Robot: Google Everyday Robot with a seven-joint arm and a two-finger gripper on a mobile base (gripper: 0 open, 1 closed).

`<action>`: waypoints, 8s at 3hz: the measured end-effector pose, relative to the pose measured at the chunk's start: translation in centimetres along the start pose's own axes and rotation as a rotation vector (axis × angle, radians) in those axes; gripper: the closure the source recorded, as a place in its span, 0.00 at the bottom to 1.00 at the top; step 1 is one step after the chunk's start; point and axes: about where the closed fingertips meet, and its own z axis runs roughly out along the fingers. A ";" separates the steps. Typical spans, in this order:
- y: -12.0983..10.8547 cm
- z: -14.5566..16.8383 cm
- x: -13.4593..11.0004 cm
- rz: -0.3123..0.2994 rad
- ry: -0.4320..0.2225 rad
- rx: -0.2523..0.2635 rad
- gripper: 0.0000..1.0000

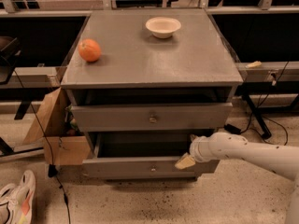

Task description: Close middle drawer

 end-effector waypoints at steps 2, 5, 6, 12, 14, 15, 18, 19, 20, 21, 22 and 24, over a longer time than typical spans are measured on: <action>2.0 -4.0 -0.9 0.081 -0.008 0.011 0.18; 7.8 -5.5 1.2 0.273 0.028 -0.177 0.87; 8.2 -3.0 2.8 0.346 0.037 -0.241 1.00; 5.0 0.8 4.6 0.438 0.029 -0.279 1.00; 5.1 1.0 4.9 0.452 0.021 -0.289 1.00; 4.8 1.0 4.8 0.458 0.013 -0.283 1.00; 4.6 1.4 3.9 0.456 -0.016 -0.285 0.37; 3.2 1.6 3.1 0.449 -0.039 -0.264 0.14; 3.8 1.2 3.4 0.449 -0.039 -0.264 0.00; 4.5 1.0 3.5 0.449 -0.039 -0.264 0.00; 4.8 0.8 3.6 0.449 -0.039 -0.265 0.00; 4.7 2.6 2.6 0.452 -0.048 -0.284 0.42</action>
Offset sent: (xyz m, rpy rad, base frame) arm -0.0614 0.0026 0.0501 0.0605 0.0830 -0.0946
